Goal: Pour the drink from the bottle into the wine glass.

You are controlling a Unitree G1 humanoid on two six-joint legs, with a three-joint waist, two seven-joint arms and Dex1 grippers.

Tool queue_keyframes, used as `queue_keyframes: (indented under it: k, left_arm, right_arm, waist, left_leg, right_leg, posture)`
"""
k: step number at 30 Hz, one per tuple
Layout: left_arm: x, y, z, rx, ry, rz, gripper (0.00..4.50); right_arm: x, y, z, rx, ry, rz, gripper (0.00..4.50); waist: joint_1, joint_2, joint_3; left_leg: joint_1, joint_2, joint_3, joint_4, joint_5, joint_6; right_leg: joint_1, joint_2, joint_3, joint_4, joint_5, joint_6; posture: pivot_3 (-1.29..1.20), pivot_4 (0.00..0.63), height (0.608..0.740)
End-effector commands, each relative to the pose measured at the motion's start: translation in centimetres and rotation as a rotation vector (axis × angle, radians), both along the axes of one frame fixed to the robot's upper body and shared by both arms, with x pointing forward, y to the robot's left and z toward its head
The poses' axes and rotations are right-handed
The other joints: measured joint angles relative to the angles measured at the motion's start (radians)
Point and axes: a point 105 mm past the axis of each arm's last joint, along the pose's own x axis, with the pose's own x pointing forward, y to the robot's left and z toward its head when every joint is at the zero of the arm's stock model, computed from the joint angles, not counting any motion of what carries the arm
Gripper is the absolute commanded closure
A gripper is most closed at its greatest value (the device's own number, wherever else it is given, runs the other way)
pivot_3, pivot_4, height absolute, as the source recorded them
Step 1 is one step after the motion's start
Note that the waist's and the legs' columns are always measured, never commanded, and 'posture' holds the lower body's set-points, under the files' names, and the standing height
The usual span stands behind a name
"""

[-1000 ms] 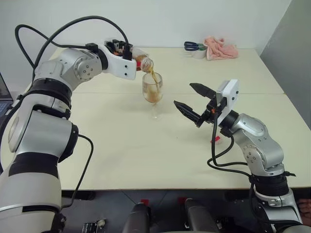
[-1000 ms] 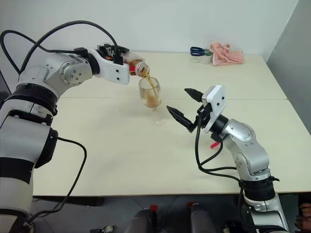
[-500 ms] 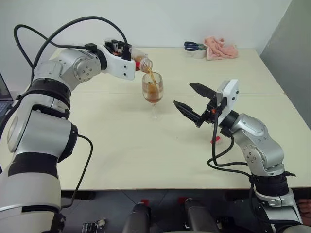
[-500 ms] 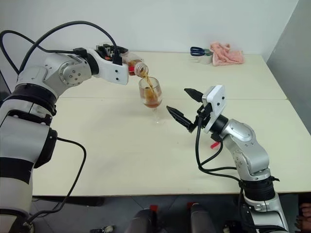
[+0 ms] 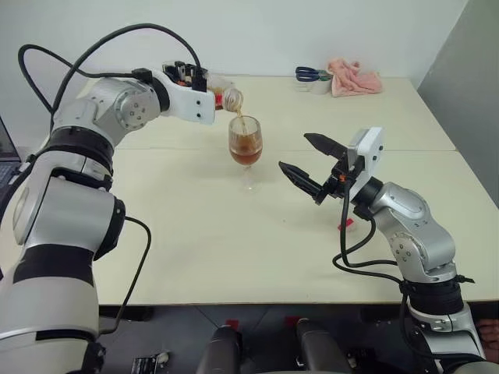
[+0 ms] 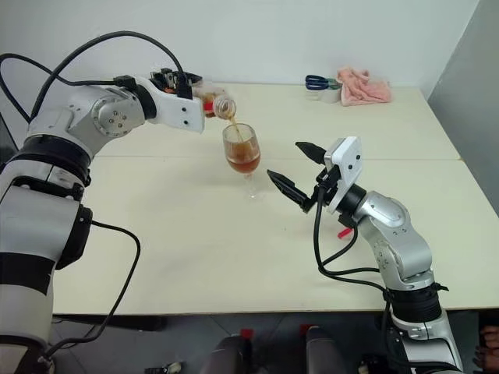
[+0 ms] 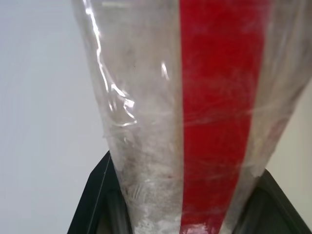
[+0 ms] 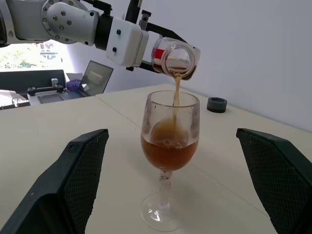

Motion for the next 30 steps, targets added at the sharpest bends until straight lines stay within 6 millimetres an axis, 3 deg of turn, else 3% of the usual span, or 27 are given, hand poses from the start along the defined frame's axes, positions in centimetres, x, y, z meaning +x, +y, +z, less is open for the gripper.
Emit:
queue_keyframes:
  k: [1, 8, 11, 15, 19, 21, 30]
  left_arm:
    - [-0.5, -0.4, 2.2, -0.136, -0.026, -0.038, 2.75]
    - [-1.2, -1.1, 2.8, -0.372, 0.034, -0.14, 2.75]
    - [-1.3, -0.8, 3.2, -0.564, 0.066, -0.168, 2.75]
    - [-1.2, 1.2, 3.2, -0.903, 0.069, -0.141, 2.75]
    - [-1.6, 5.8, -0.3, -1.202, 0.005, 0.05, 2.75]
    - [-2.1, 7.2, -2.9, -1.316, 0.031, 0.133, 2.75]
    - [-4.9, 9.4, -10.2, -1.616, 0.112, 0.248, 2.75]
  right_arm:
    - [-0.5, -0.1, 1.5, 0.03, -0.049, 0.007, 0.0]
    - [-0.3, 0.0, 1.5, 0.043, -0.041, 0.012, 0.0]
    - [-0.3, 0.3, 1.9, 0.058, -0.046, 0.024, 0.0]
    - [-1.3, 1.2, 2.1, 0.051, -0.052, 0.101, 0.0]
    - [-3.0, 1.6, -0.4, -0.056, -0.023, 0.194, 0.0]
    - [-3.4, 1.4, -1.5, -0.077, 0.0, 0.215, 0.0]
    - [-3.7, 1.1, -4.1, -0.133, 0.039, 0.264, 0.0]
  waist:
    - [-0.002, 0.0, 0.0]
    - [-0.006, 0.0, 0.0]
    - [-0.009, 0.0, 0.0]
    - [-0.015, 0.0, 0.0]
    - [-0.023, 0.0, -0.001]
    - [-0.024, 0.0, -0.001]
    - [-0.005, -0.001, -0.002]
  left_leg:
    - [0.0, 0.0, 0.0, 0.0, 0.0, 0.0]
    - [0.0, 0.0, 0.0, 0.0, 0.0, 0.0]
    - [0.0, 0.0, 0.0, 0.001, 0.0, 0.0]
    - [0.0, 0.0, -0.001, 0.001, 0.0, 0.0]
    - [0.002, 0.001, -0.003, 0.001, 0.0, 0.0]
    - [0.002, 0.001, -0.005, 0.001, 0.0, 0.0]
    - [0.001, 0.001, -0.007, 0.003, 0.0, -0.001]
  right_leg:
    - [0.0, 0.0, 0.0, 0.0, 0.0, 0.0]
    - [0.0, 0.0, 0.0, 0.0, 0.0, 0.0]
    - [0.0, 0.0, 0.0, 0.001, 0.0, 0.0]
    - [0.0, 0.0, 0.0, 0.001, 0.0, 0.0]
    - [0.0, -0.001, 0.002, 0.001, 0.0, 0.0]
    - [0.0, -0.001, 0.002, 0.002, 0.0, 0.0]
    - [0.002, -0.001, 0.0, 0.001, 0.0, 0.0]
  posture:
    - [0.0, 0.15, 0.74]
    - [0.0, 0.15, 0.74]
    - [0.0, 0.15, 0.74]
    - [0.0, 0.15, 0.74]
    - [0.0, 0.15, 0.74]
    - [0.0, 0.15, 0.74]
    - [0.0, 0.15, 0.74]
